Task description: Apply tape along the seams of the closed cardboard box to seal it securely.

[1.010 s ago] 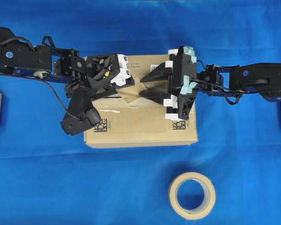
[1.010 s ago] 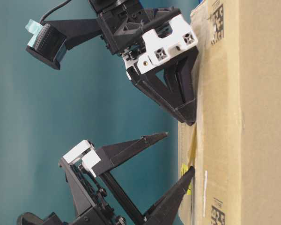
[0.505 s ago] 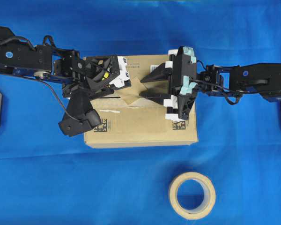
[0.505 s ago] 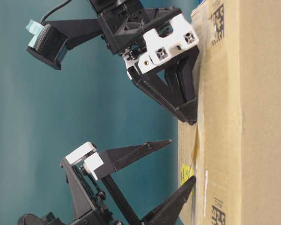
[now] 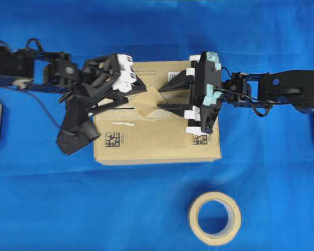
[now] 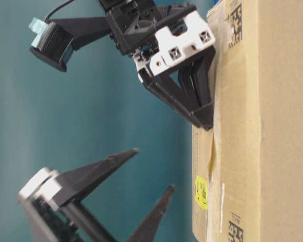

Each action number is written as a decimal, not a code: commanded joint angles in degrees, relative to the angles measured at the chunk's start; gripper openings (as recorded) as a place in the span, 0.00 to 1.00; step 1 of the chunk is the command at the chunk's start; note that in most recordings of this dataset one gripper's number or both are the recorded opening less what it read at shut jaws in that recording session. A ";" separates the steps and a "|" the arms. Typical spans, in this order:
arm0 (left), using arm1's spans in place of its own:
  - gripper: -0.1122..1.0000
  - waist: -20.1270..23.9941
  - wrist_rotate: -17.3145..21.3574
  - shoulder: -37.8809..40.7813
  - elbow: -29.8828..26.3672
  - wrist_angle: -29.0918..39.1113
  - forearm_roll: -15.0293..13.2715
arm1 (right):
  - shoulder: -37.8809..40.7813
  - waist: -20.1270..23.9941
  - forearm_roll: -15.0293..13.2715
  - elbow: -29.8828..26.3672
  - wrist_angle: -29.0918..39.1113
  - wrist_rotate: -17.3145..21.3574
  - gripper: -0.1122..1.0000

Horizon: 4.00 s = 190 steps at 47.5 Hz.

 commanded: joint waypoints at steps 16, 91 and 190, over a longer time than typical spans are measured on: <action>0.73 -1.23 -35.60 -5.19 6.33 -19.86 -0.35 | -4.92 0.26 -0.09 1.05 -1.49 -0.53 0.54; 0.10 1.76 -54.49 14.33 9.05 -37.79 -0.26 | 5.01 -0.44 -0.62 -4.83 -6.68 0.44 0.10; 0.10 -4.13 -60.29 12.92 12.39 -39.90 -0.26 | 6.33 3.60 -1.14 -6.06 -5.63 2.99 0.10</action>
